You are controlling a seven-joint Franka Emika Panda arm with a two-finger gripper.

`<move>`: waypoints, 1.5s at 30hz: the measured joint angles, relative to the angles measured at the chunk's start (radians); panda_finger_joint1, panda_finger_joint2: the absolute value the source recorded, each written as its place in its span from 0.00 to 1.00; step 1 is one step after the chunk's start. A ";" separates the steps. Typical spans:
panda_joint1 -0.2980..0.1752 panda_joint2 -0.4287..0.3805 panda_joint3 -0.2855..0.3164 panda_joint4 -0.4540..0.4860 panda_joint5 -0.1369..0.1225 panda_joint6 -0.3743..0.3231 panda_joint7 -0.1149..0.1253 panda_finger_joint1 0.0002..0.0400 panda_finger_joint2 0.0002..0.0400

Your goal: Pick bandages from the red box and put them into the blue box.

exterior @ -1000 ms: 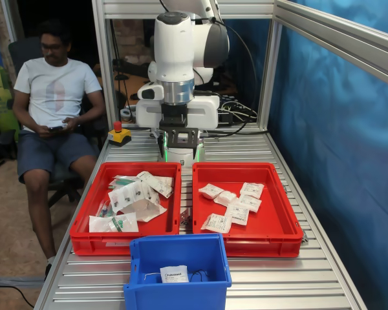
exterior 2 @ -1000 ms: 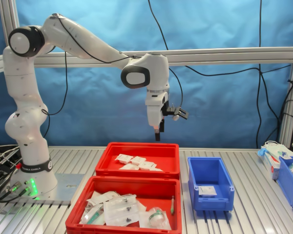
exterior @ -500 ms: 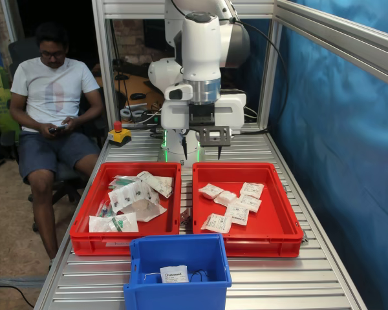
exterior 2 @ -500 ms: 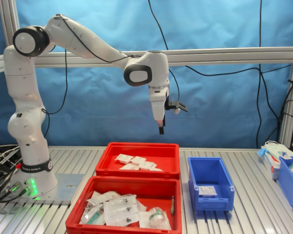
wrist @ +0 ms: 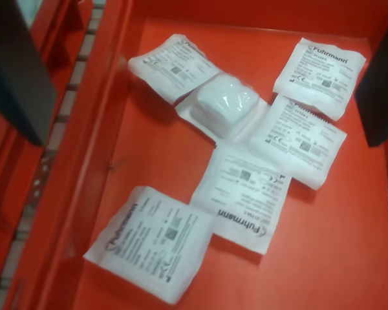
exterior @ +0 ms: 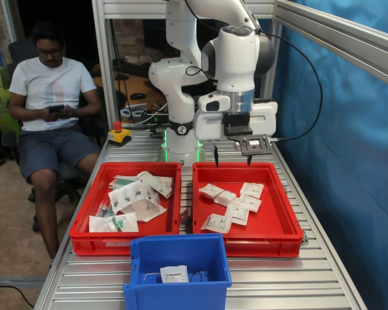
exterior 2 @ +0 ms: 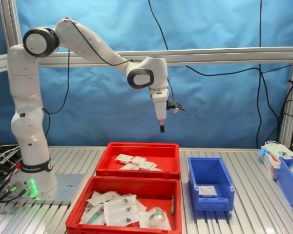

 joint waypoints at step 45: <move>0.116 0.187 0.009 -0.291 0.041 0.417 0.000 1.00 1.00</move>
